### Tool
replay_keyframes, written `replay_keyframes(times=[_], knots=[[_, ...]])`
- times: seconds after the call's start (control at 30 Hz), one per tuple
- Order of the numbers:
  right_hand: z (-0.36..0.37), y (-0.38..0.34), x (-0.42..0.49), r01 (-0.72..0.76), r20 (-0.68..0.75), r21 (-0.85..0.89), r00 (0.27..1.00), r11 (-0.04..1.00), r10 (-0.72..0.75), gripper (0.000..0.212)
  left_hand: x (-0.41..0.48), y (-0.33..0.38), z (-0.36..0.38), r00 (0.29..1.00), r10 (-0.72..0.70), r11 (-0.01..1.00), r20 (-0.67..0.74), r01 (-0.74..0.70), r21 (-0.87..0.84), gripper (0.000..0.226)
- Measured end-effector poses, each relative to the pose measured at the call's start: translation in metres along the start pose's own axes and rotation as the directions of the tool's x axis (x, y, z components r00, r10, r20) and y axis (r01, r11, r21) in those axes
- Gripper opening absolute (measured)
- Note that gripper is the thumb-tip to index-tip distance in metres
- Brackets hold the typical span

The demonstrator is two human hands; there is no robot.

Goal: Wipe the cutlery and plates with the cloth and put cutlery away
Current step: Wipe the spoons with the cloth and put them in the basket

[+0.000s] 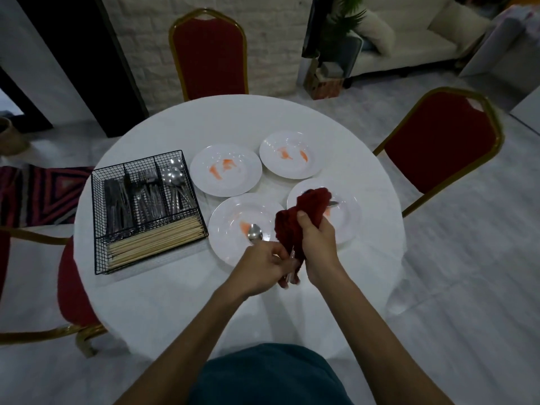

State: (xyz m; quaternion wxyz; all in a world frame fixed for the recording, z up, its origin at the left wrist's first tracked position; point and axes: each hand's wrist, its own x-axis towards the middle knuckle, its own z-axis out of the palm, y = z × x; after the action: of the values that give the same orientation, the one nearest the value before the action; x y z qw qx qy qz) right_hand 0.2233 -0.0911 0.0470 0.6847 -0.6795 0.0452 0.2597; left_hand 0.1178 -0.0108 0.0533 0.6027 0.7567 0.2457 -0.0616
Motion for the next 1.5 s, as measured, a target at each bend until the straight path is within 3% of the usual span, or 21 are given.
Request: replay_keyframes(times=[0.13, 0.2, 0.37, 0.47, 0.67, 0.87, 1.03, 1.13, 1.23, 1.43, 1.5], knots=[[-0.004, -0.003, 0.000, 0.007, 0.054, -0.010, 0.999, 1.000, -0.006, 0.021, 0.003, -0.004, -0.009, 0.999, -0.027, 0.999, -0.027, 0.027, 0.034, 0.019], [-0.010, -0.006, -0.003, 0.001, 0.093, -0.028, 0.996, 1.000, 0.001, 0.020, 0.005, -0.008, -0.023, 0.996, -0.053, 0.998, -0.074, 0.050, -0.035, 0.017], [-0.013, -0.005, -0.017, 0.030, 0.290, -0.283, 0.955, 0.959, 0.056, 0.011, 0.014, -0.004, -0.047, 0.951, -0.030, 0.992, -0.307, -0.010, -0.128, 0.020], [-0.010, -0.003, -0.028, 0.026, 0.399, -0.290, 0.912, 0.957, 0.096, 0.012, 0.017, -0.005, -0.045, 0.947, -0.005, 0.995, -0.322, -0.029, -0.099, 0.015], [-0.018, 0.003, -0.035, -0.003, 0.484, -0.368, 0.853, 0.930, 0.194, 0.018, 0.010, -0.021, -0.049, 0.935, -0.012, 1.000, -0.355, 0.007, -0.016, 0.012], [-0.024, 0.003, -0.037, 0.006, 0.490, -0.441, 0.840, 0.898, 0.235, 0.017, 0.011, -0.025, -0.079, 0.803, -0.044, 0.999, -0.594, 0.021, -0.046, 0.015], [-0.007, 0.007, -0.029, 0.025, 0.428, -0.411, 0.888, 0.911, 0.169, 0.013, 0.010, -0.023, -0.046, 0.868, 0.054, 0.996, -0.493, -0.012, 0.087, 0.019], [-0.001, 0.012, -0.028, 0.037, 0.410, -0.444, 0.897, 0.895, 0.166, 0.015, 0.006, -0.032, -0.039, 0.894, 0.042, 0.997, -0.446, -0.009, 0.077, 0.022], [-0.007, 0.015, -0.033, 0.020, 0.435, -0.454, 0.878, 0.891, 0.202, 0.022, 0.008, -0.036, -0.062, 0.869, 0.005, 0.995, -0.494, 0.046, 0.093, 0.017], [-0.006, 0.016, -0.038, -0.044, 0.446, -0.451, 0.854, 0.892, 0.268, 0.019, 0.008, -0.044, -0.078, 0.762, -0.108, 0.994, -0.638, 0.093, -0.056, 0.020], [0.002, 0.016, -0.036, -0.034, 0.432, -0.469, 0.863, 0.882, 0.263, 0.019, 0.008, -0.045, -0.068, 0.795, -0.116, 0.993, -0.596, 0.090, -0.073, 0.020]])
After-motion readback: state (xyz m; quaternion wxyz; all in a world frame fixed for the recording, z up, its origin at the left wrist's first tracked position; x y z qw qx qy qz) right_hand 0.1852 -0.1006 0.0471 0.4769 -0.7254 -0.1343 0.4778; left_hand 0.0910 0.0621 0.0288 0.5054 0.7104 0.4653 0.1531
